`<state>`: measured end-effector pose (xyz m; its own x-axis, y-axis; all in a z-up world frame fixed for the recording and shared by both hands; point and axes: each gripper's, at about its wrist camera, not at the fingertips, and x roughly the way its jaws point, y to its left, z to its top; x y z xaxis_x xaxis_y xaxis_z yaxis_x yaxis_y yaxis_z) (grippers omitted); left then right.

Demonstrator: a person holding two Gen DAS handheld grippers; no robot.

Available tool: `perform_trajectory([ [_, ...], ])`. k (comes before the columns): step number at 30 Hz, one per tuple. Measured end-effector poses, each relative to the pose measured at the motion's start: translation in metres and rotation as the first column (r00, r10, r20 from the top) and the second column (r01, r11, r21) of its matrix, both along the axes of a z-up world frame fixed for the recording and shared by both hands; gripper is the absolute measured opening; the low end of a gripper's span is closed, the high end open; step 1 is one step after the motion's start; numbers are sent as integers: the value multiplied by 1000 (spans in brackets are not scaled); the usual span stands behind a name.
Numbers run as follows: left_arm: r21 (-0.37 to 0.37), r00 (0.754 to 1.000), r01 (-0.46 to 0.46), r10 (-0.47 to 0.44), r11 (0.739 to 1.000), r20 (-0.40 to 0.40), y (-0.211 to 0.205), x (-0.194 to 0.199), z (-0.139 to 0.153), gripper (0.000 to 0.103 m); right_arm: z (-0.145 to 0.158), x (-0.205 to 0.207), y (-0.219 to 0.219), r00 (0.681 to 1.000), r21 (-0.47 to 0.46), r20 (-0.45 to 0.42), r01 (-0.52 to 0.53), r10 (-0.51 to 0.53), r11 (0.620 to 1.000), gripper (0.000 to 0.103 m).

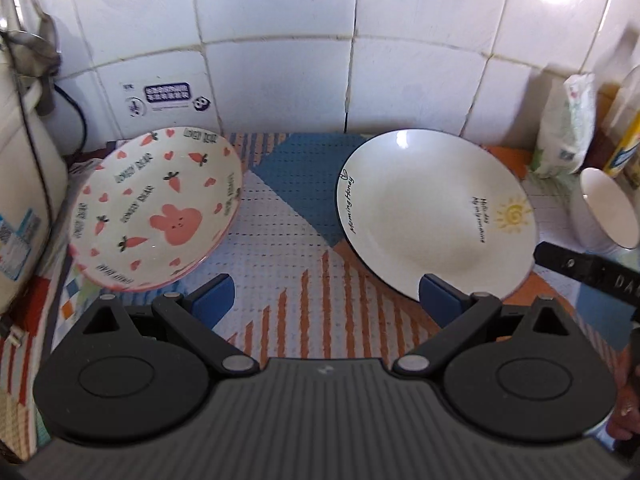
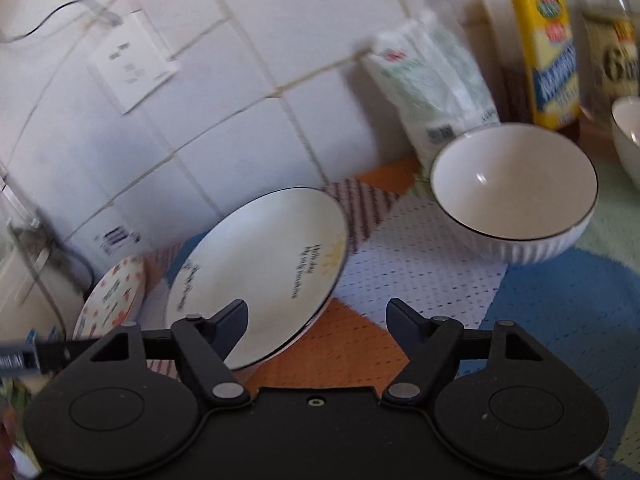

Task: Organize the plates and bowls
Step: 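Reach the right gripper to the white sun-print plate rim and close, then lift the white plate with the right gripper, lower it onto the cloth, open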

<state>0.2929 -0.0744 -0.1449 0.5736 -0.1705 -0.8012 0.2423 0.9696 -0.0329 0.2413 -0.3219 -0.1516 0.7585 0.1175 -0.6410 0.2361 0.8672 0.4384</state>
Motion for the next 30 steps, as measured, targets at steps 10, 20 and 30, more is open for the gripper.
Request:
perform_trajectory([
  [10,-21,997,-34,33,999,-76,-2,45,-31,80,-19,38,-10,998,106,-50,-43,49,993,40],
  [20,-139,984,2,-27,990,-177,2,62,-44,54,-24,47,-17,996,117,-73,-40,49,992,16],
  [30,-151,990,-8,-14,989,-143,-13,69,-50,23,-40,48,-21,1000,146,20,-11,8,989,13],
])
